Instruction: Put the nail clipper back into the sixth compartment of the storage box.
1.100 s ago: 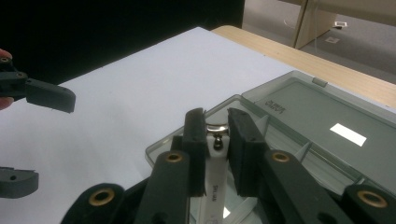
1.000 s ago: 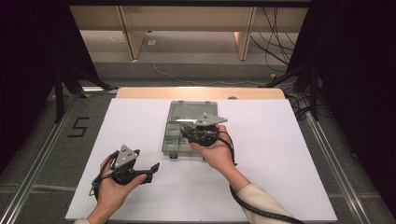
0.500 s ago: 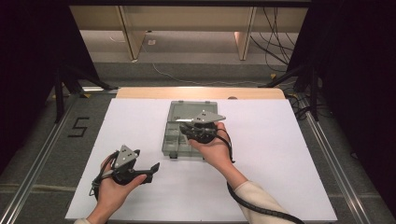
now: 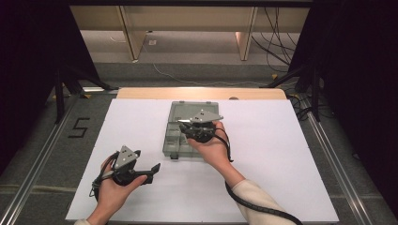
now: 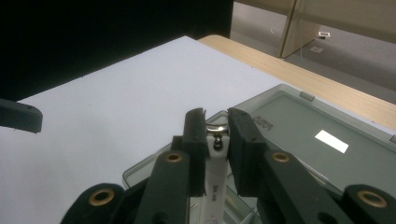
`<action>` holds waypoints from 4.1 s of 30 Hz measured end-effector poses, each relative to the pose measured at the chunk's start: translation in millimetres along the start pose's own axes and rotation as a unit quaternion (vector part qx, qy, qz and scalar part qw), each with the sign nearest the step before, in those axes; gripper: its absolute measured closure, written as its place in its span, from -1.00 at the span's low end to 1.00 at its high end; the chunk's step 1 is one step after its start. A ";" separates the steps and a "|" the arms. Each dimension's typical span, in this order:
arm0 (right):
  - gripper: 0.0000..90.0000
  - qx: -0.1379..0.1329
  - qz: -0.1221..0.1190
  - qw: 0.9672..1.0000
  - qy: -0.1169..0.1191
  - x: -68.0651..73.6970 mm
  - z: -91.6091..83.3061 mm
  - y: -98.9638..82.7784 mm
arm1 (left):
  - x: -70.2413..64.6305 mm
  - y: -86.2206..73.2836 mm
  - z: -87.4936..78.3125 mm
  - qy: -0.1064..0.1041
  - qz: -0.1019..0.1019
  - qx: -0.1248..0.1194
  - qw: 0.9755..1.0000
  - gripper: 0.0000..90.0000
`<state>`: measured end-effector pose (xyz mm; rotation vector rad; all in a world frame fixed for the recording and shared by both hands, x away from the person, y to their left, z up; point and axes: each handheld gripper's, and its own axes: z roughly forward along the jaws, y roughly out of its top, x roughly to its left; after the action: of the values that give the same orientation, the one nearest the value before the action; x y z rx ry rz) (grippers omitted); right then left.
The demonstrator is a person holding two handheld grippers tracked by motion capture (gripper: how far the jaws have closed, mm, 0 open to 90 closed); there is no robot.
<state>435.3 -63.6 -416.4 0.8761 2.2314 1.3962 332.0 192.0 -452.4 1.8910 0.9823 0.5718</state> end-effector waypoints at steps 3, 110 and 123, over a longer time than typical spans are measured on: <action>0.75 0.001 0.002 1.000 -0.001 1.2 3.1 -0.8 | -1.3 -0.3 -0.1 -0.001 -0.008 0.000 1.000 -0.73; 0.52 0.133 -0.007 0.991 0.002 8.1 31.1 -29.0 | 1.7 -0.6 0.0 0.000 0.003 0.000 1.000 -0.72; -0.23 0.077 0.010 0.997 0.019 -3.9 -2.6 -18.4 | 5.0 0.1 -1.2 0.002 -0.003 -0.007 1.000 -0.72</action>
<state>431.0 -73.8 -431.8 0.9312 2.3917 1.2725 334.1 196.6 -451.7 1.8753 0.9838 0.5775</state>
